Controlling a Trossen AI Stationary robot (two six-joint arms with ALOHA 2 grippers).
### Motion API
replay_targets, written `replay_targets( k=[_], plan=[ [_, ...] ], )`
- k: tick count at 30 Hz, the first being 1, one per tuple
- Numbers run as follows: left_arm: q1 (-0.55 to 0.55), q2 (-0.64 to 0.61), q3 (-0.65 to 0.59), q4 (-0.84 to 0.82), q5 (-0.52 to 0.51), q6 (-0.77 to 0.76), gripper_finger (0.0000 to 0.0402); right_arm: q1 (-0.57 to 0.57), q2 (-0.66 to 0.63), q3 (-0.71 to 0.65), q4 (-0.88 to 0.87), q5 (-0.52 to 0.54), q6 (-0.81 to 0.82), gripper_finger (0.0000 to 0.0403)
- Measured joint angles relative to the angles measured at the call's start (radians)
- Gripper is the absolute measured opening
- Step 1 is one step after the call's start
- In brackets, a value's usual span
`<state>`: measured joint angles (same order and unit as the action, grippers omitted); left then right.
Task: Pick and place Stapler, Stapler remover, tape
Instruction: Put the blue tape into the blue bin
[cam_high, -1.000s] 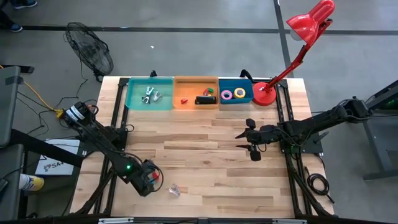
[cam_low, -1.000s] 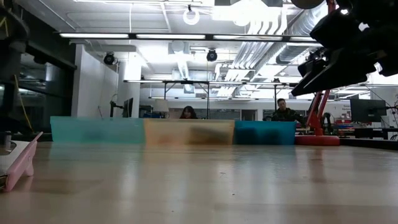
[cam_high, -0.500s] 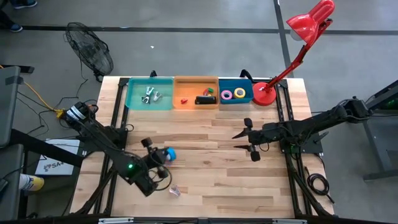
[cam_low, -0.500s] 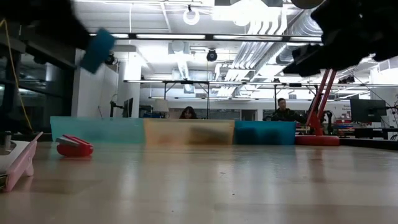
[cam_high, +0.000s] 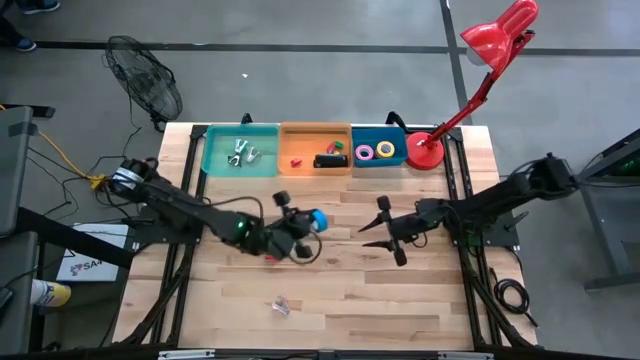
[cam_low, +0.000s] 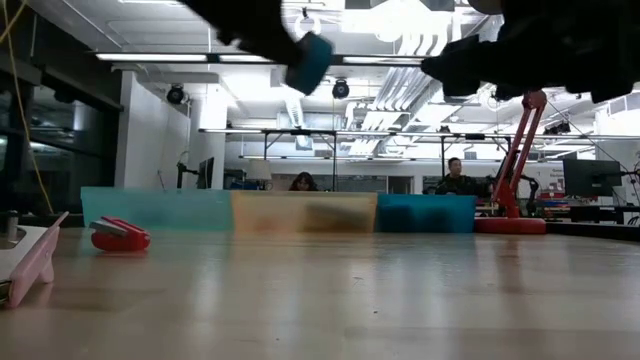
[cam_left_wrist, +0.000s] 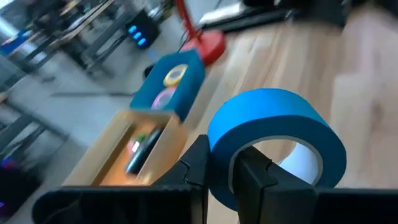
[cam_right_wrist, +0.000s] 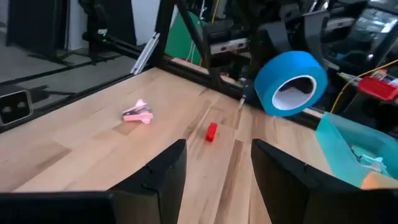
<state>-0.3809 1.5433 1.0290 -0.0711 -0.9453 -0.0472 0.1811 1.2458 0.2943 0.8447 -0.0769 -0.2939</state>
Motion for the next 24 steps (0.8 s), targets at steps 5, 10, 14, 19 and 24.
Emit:
replay_targets(
  k=[5, 10, 14, 19, 24],
  plan=[
    [0.092, 0.0, 0.0, 0.172, 0.192, 0.129, 0.0035, -0.025, 0.076, 0.0, 0.15, -0.005, -0.002, 0.0171],
    [0.143, 0.0, 0.0, 0.241, 0.285, 0.149, 0.0035, -0.053, 0.131, 0.0, 0.303, -0.006, -0.003, 0.0171],
    [0.154, 0.009, 0.0, 0.315, 0.333, 0.185, 0.0035, -0.075, 0.191, 0.021, 0.38, -0.032, 0.002, 0.0171],
    [0.152, 0.049, 0.0, 0.4, 0.34, 0.259, 0.0035, -0.079, 0.272, 0.094, 0.378, -0.059, 0.001, 0.0171],
    [0.152, 0.068, 0.0, 0.407, 0.338, 0.255, 0.0035, -0.079, 0.326, 0.141, 0.375, -0.077, 0.001, 0.0171]
  ],
)
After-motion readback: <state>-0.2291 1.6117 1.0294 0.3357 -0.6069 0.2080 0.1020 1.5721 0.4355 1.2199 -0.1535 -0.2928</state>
